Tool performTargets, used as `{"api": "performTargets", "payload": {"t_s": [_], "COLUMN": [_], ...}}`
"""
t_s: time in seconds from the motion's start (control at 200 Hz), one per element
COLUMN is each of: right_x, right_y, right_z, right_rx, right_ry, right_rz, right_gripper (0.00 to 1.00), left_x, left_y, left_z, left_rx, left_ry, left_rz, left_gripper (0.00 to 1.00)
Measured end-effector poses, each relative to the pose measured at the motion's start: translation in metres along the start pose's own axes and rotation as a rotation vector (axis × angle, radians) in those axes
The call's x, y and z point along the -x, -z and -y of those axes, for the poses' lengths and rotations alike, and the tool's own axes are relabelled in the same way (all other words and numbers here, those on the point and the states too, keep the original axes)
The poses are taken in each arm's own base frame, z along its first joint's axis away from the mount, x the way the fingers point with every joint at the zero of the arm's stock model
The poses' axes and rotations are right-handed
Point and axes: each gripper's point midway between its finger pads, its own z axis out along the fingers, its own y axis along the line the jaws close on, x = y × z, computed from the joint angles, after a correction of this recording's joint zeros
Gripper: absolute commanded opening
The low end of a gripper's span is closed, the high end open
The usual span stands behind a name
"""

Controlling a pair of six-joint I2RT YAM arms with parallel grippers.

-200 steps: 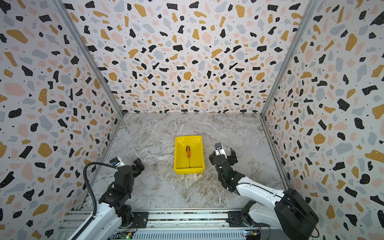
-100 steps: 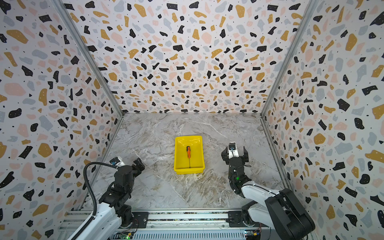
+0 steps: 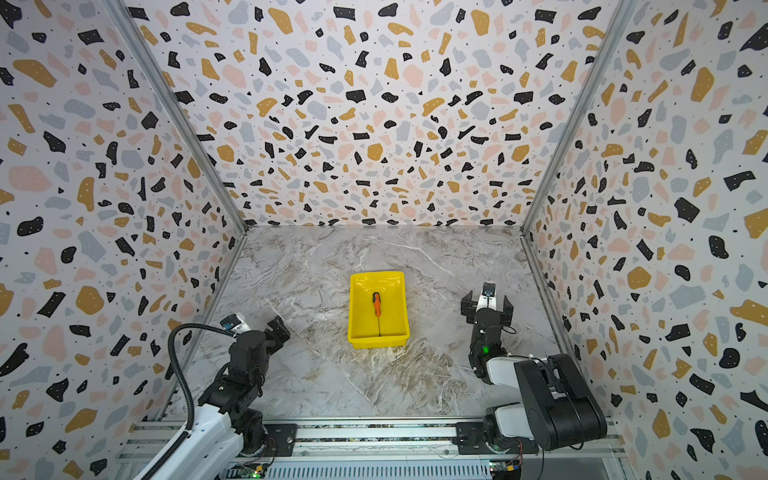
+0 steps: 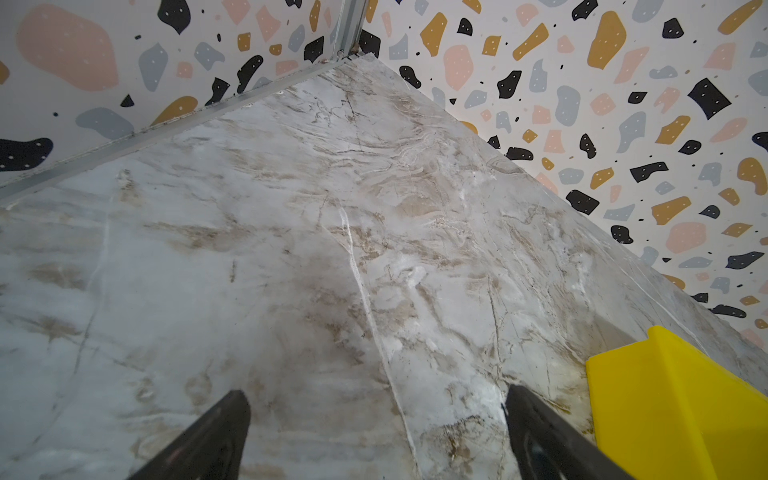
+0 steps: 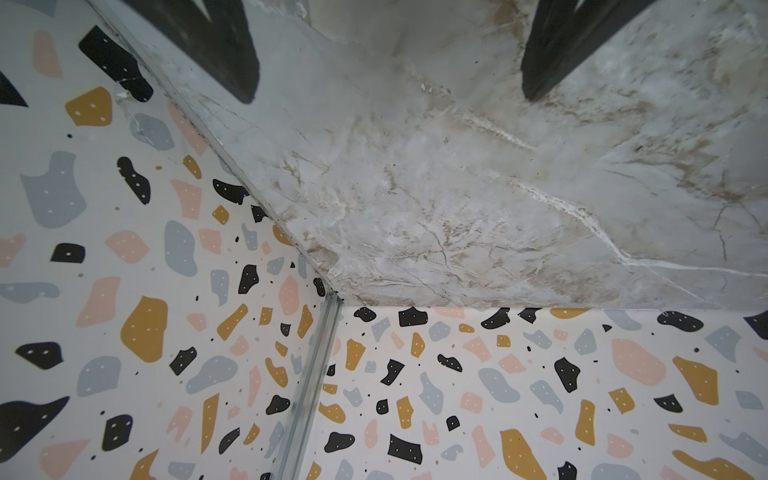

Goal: Put the screwdriver in the bin

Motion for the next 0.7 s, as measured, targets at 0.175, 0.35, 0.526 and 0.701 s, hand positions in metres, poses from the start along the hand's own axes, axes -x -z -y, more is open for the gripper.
{"api": "performTargets", "payload": {"t_s": [0.175,0.35,0.526,0.701], "right_x": [-0.033,-0.020,-0.012,-0.009], "right_y": [0.016,0.018,0.019,0.020], "right_z": [-0.015,-0.037,-0.042,-0.043], "right_rx": [0.155,0.279,0.307,0.316], "right_ry": [0.045,0.069,0.073,0.073], "right_rz": [-0.002,0.054,0.087,0.099], "right_gripper": [0.99,0.99,0.99,0.99], "left_x": [0.000,0.001,0.005,0.020], "left_y": [0.000,0.000,0.001,0.004], "left_z": [0.000,0.000,0.004,0.021], "left_rx": [0.000,-0.001,-0.022,-0.092], "left_ry": [0.000,0.002,0.012,-0.005], "left_rz": [0.000,0.002,0.017,0.071], "left_gripper": [0.97,1.00,1.00,1.00]}}
